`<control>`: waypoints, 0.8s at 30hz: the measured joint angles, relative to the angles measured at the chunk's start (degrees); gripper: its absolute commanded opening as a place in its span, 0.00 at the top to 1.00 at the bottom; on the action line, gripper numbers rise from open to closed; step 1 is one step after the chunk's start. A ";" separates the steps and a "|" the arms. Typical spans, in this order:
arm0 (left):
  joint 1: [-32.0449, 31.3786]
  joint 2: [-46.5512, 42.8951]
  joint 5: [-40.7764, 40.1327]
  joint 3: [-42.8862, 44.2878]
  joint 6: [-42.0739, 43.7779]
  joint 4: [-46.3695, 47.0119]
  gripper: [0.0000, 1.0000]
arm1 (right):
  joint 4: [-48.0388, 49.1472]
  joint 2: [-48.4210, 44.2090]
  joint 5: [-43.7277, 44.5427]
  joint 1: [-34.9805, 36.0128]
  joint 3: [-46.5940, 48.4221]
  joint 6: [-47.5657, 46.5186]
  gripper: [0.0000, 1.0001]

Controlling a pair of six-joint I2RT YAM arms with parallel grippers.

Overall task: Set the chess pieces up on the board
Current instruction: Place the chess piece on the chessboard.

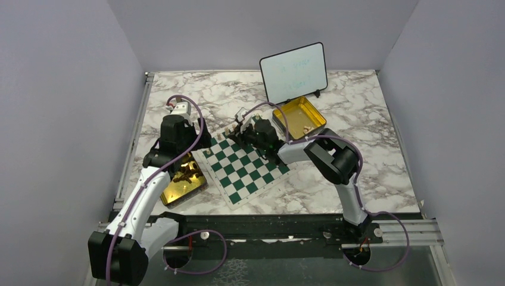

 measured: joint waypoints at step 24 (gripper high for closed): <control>-0.35 -0.33 0.00 0.00 0.02 -0.02 0.11 | -0.98 3.04 2.84 1.55 1.75 -1.92 0.94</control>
